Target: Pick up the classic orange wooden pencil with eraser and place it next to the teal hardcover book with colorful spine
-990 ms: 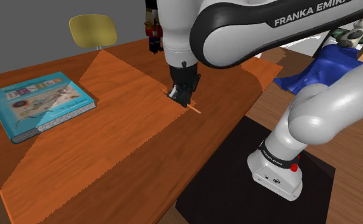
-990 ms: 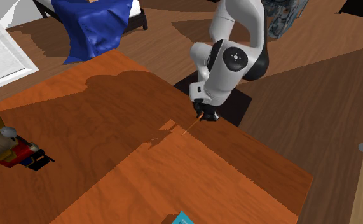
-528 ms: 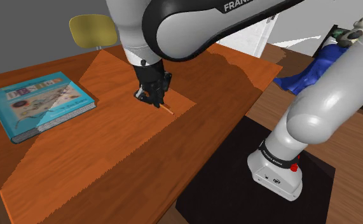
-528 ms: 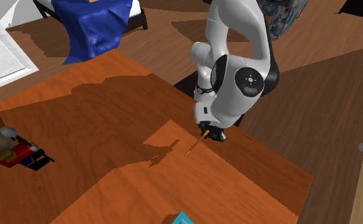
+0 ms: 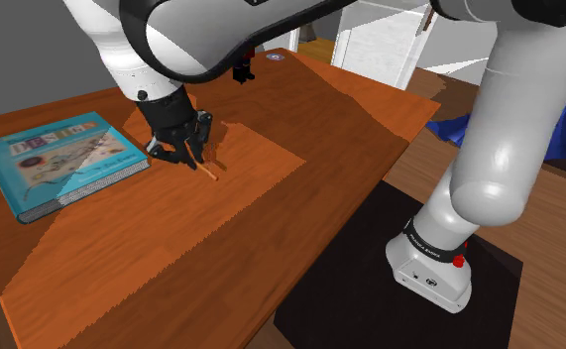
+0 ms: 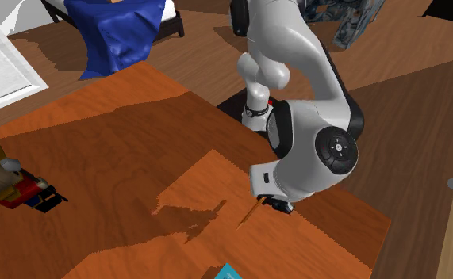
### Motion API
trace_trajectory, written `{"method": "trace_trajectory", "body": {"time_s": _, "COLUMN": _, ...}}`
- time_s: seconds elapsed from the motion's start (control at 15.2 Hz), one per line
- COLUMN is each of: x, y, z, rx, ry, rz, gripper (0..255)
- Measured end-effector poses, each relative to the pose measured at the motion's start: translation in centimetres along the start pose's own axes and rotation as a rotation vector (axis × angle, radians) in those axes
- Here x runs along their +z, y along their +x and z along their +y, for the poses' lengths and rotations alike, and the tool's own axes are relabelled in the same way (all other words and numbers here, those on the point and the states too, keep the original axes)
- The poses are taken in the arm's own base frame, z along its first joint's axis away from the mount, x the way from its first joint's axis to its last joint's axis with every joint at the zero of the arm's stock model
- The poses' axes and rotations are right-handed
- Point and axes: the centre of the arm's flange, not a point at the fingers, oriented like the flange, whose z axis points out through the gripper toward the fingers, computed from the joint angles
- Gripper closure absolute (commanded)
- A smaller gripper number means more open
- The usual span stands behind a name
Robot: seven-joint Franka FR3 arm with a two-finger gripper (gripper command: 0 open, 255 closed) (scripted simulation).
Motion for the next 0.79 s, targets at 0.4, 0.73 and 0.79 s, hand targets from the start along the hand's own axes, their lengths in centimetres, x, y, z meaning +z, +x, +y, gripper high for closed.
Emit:
{"method": "trace_trajectory", "body": {"time_s": 0.4, "x": -1.6, "y": 5.7, "z": -5.5, "rx": 0.001, "ry": 0.000, "rz": 0.000, "gripper": 255}}
{"method": "trace_trajectory", "body": {"time_s": 0.73, "x": 0.3, "y": 6.5, "z": -6.5, "rx": 0.004, "ry": -0.002, "rz": 0.000, "gripper": 255}}
{"method": "trace_trajectory", "body": {"time_s": 0.79, "x": 0.8, "y": 6.6, "z": -6.7, "rx": 0.004, "ry": -0.002, "rz": 0.000, "gripper": 255}}
